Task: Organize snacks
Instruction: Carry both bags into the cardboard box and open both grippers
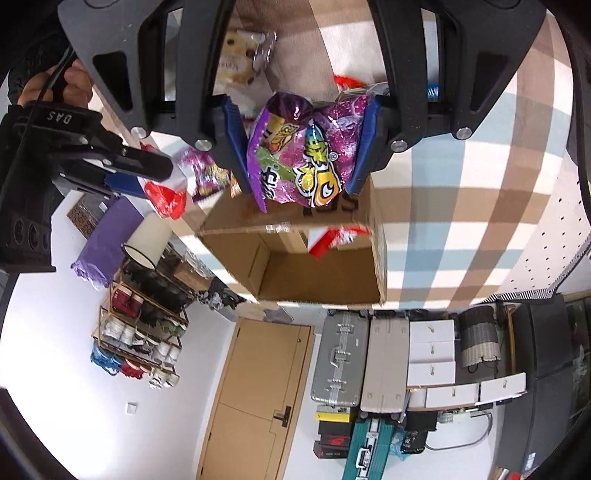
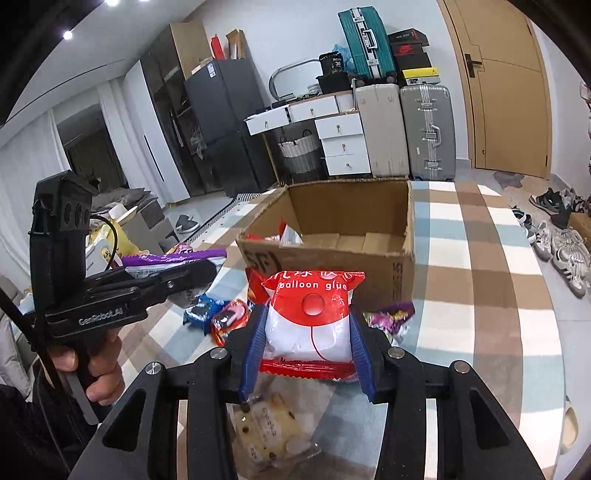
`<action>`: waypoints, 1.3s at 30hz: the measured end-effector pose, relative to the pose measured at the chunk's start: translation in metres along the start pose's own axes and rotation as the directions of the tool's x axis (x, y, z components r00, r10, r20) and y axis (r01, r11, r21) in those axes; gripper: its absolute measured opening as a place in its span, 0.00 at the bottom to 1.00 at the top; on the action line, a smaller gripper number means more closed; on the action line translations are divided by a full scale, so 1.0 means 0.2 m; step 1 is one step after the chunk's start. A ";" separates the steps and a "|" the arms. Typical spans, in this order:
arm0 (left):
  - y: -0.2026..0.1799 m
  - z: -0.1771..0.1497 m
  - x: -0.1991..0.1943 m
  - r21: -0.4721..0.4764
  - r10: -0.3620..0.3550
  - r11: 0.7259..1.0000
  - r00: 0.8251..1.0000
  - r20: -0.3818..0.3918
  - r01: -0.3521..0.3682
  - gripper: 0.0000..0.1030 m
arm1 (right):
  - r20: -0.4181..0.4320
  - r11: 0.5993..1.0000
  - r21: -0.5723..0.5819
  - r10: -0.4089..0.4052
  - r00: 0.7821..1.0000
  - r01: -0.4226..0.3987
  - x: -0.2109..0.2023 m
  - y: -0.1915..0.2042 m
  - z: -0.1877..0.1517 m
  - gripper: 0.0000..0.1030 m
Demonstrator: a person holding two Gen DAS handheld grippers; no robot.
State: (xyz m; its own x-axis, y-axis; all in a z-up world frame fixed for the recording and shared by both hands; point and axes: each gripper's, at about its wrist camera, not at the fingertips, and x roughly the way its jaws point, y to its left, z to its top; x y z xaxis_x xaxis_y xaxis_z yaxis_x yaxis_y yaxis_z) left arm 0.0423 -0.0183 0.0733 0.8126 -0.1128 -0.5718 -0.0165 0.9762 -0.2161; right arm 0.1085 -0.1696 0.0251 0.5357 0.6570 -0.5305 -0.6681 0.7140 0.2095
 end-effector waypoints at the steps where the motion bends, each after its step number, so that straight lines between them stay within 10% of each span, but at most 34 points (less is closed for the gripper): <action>1: 0.00 0.02 0.01 -0.002 0.002 1.000 1.000 0.004 -0.002 0.46 | 0.006 1.000 -0.004 -0.001 1.000 0.001 0.00 0.00 0.02 0.42; 39: 0.13 0.41 0.58 -0.007 0.066 0.998 0.998 -0.002 -0.066 0.46 | -0.043 0.996 0.011 -0.090 0.995 0.091 0.40 -0.17 0.39 0.42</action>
State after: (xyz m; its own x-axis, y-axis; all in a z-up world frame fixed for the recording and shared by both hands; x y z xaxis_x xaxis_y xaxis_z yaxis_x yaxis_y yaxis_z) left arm 0.1840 0.0094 0.0656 0.8088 -0.0483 -0.5861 -0.0745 0.9802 -0.1834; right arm 0.2142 -0.1224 0.0391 0.5713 0.5789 -0.5818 -0.6110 0.7733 0.1695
